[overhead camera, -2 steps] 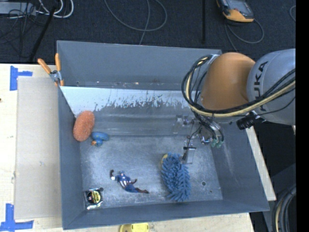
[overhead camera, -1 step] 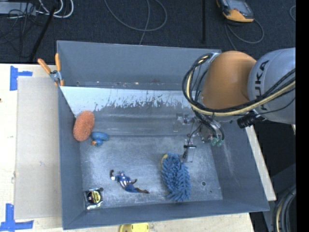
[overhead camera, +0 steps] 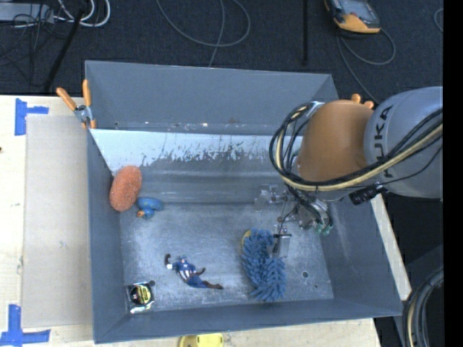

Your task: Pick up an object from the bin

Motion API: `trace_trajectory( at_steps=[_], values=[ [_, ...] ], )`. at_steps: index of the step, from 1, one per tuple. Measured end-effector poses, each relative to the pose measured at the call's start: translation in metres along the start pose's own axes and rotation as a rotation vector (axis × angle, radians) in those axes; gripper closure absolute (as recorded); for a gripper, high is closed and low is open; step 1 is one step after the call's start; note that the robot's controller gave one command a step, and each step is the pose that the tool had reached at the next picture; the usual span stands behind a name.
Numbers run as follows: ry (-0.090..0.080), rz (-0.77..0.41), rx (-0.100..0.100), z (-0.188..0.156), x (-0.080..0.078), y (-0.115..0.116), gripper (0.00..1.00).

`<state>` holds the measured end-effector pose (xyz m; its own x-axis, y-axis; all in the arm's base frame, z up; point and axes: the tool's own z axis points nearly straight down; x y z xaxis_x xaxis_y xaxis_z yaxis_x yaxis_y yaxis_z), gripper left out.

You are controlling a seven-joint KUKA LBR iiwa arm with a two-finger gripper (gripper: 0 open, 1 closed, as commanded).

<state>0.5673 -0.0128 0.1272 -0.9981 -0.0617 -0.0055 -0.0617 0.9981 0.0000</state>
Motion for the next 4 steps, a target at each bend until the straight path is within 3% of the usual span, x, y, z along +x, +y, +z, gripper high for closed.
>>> trace_trajectory(
  at_steps=[1, 2, 3, 4],
  values=[
    [0.000, -0.019, -0.001, 0.049, 0.047, -0.022, 0.00],
    [0.002, 0.128, 0.000, 0.055, -0.013, -0.001, 1.00],
    [0.002, 0.128, 0.000, 0.055, -0.013, -0.001, 1.00],
    [0.005, 0.100, 0.000, -0.068, 0.023, -0.016, 1.00]
  ],
)
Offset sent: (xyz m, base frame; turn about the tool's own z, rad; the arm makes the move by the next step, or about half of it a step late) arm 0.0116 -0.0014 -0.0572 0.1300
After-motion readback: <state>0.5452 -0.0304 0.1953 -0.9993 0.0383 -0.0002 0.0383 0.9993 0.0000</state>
